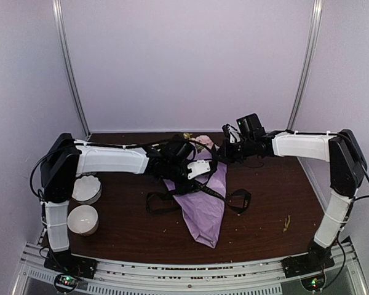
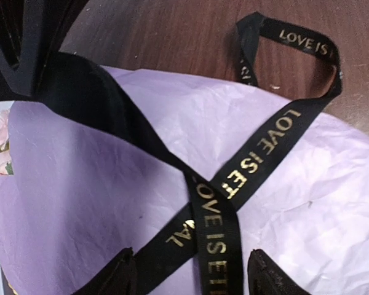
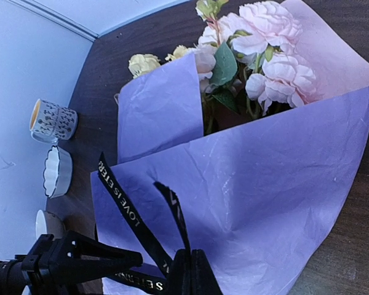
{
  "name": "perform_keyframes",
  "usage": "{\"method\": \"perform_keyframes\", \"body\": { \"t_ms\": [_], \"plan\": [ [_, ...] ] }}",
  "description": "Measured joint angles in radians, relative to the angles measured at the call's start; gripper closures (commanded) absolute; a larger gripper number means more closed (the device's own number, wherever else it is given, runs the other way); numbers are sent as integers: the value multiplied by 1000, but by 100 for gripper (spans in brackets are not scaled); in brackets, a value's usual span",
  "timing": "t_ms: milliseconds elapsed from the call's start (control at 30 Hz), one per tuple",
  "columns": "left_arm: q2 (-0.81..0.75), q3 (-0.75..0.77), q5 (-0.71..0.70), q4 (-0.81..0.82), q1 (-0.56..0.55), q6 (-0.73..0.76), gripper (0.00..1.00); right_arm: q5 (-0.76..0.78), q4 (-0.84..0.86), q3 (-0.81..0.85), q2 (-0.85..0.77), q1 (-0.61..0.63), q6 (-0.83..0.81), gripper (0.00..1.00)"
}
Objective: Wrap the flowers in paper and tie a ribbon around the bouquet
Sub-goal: Place the left side of the ribbon on the folded wrapping paper, then cross the ribbon over the folded bouquet.
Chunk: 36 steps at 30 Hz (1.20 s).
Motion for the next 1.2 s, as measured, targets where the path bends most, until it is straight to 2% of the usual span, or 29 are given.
{"method": "perform_keyframes", "body": {
  "t_ms": [300,600,867,1033,1200],
  "plan": [
    [76,87,-95,-37,5,143,37,-3,-71,30,45,-1,-48,100],
    [109,92,-151,-51,-2,206,40,-2,-72,26,45,0,-43,100],
    [117,87,-155,-31,-2,270,52,10,-68,-26,28,5,-25,100],
    [143,87,-155,-30,-2,293,68,14,-68,-35,20,6,-18,100],
    [153,89,-150,-35,-2,303,97,19,-68,-34,20,14,-16,100]
  ]
}}
